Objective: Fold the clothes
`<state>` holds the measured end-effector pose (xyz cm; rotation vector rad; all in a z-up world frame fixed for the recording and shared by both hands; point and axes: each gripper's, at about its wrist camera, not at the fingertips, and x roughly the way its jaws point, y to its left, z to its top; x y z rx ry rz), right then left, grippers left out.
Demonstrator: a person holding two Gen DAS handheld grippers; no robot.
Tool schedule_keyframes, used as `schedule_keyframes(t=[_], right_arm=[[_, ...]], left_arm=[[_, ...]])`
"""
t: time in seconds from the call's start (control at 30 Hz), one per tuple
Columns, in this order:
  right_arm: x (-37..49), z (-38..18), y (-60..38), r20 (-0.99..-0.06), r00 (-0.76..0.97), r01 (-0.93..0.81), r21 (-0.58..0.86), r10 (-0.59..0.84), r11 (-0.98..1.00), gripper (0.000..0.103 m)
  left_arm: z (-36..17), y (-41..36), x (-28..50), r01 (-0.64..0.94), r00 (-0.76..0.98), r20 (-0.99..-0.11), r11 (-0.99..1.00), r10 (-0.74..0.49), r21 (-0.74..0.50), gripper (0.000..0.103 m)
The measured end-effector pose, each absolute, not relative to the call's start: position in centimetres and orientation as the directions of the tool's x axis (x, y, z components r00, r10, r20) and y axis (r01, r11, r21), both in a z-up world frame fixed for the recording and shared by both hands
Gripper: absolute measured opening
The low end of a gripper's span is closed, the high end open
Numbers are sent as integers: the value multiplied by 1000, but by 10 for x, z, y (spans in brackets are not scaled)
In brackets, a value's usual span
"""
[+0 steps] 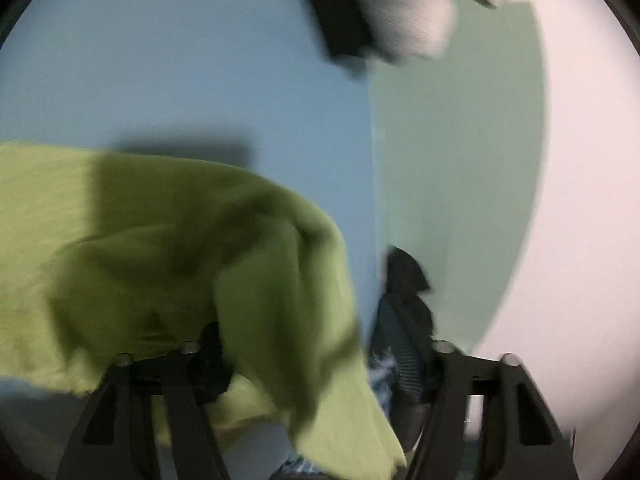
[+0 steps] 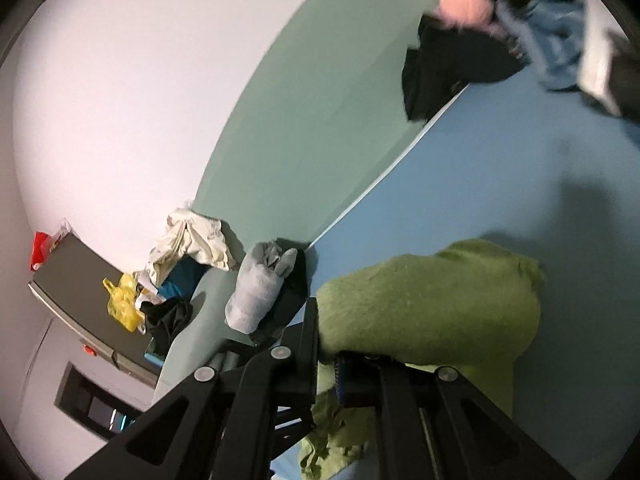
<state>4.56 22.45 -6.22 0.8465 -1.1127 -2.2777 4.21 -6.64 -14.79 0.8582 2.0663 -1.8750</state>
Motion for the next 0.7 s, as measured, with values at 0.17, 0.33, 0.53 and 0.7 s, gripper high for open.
schedule_keyframes(t=[0.17, 0.33, 0.53, 0.7], right_arm=[[76, -66, 243, -331, -741, 16, 862, -584, -507, 5], [98, -17, 259, -170, -793, 96, 913, -585, -396, 5], [148, 86, 276, 148, -767, 418, 853, -624, -312, 5], [143, 93, 276, 119, -725, 423, 854, -678, -303, 5]], left_arm=[[-156, -61, 76, 593, -780, -563, 38, 273, -804, 7], [-36, -63, 103, 376, -872, -416, -192, 257, -907, 7], [119, -55, 148, -27, -912, -149, -420, 381, -907, 7], [110, -71, 146, 17, -855, -194, -348, 481, -937, 7]])
